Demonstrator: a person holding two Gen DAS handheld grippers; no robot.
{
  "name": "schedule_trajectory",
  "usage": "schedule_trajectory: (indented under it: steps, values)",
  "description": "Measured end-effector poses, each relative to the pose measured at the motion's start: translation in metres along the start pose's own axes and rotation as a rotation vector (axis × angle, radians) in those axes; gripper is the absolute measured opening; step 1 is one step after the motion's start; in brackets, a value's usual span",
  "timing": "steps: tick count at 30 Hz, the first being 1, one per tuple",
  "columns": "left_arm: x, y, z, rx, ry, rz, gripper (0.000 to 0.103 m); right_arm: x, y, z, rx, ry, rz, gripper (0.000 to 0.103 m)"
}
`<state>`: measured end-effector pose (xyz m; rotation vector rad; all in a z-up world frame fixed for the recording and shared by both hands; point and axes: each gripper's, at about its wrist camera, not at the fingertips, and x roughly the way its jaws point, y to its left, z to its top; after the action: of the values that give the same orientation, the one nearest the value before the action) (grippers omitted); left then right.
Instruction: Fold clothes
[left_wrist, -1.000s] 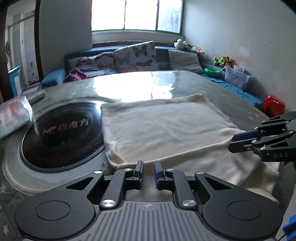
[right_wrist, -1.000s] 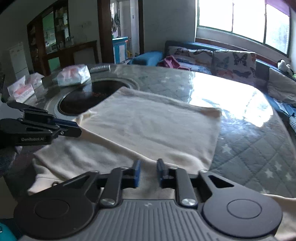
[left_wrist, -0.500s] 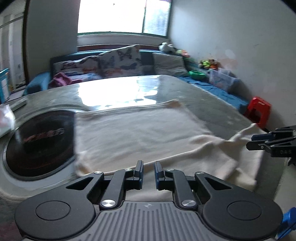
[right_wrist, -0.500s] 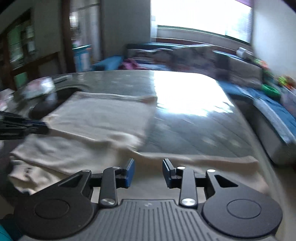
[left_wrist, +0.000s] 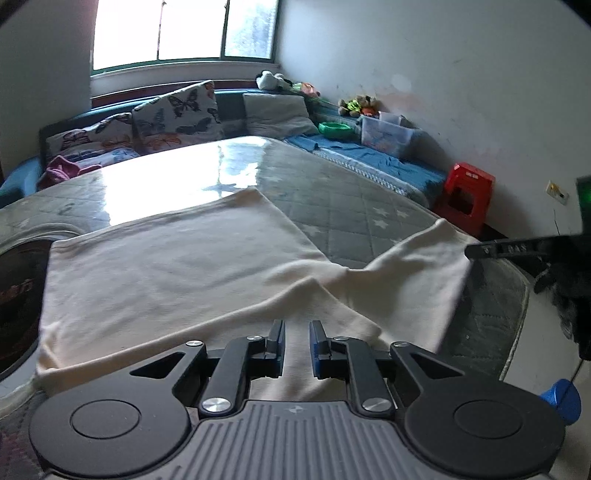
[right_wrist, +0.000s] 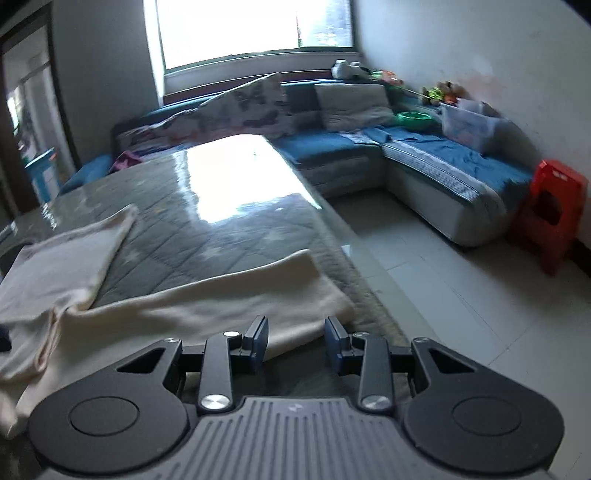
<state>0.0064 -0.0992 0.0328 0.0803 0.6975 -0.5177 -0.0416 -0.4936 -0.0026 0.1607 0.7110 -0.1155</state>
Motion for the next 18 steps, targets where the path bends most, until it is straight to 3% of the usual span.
schedule_trajectory:
  steps: [8,12,18]
  values:
    - [0.011,-0.011,-0.004,0.022,0.035,-0.013,0.016,0.009,-0.016,0.001,0.088,-0.03,-0.018,0.033]
    - [0.011,-0.013,-0.003,0.026,0.035,-0.02,0.018,0.007,-0.021,-0.001,0.109,-0.042,-0.003,0.009]
    - [0.01,-0.016,-0.002,0.029,0.029,-0.028,0.018,-0.006,-0.027,0.002,0.135,-0.097,0.029,0.005]
